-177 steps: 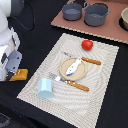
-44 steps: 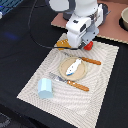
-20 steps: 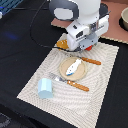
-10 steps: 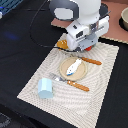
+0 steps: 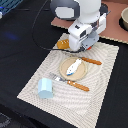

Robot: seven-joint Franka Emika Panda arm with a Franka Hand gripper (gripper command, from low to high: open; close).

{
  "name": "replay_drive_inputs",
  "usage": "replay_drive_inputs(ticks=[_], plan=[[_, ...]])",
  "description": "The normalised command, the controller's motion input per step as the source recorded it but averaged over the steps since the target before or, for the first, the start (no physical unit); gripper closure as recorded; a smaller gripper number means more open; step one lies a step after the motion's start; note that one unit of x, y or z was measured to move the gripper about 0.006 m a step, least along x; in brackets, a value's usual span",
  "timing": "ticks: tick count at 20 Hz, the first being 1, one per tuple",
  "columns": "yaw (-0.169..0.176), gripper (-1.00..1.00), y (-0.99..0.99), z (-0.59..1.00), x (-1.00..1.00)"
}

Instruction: Interact with the objects in diverse but meaningful ways.

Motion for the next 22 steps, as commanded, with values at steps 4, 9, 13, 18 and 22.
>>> replay_drive_inputs(ticks=[4,9,13,18,22], plan=[[0.102,1.00,-0.46,1.00,-0.04],[0.098,1.00,-0.58,0.80,-0.25],[0.047,1.00,-0.71,0.52,-0.34],[0.020,1.00,-0.68,0.14,-0.49],[0.000,1.00,-0.60,-0.15,-0.78]])
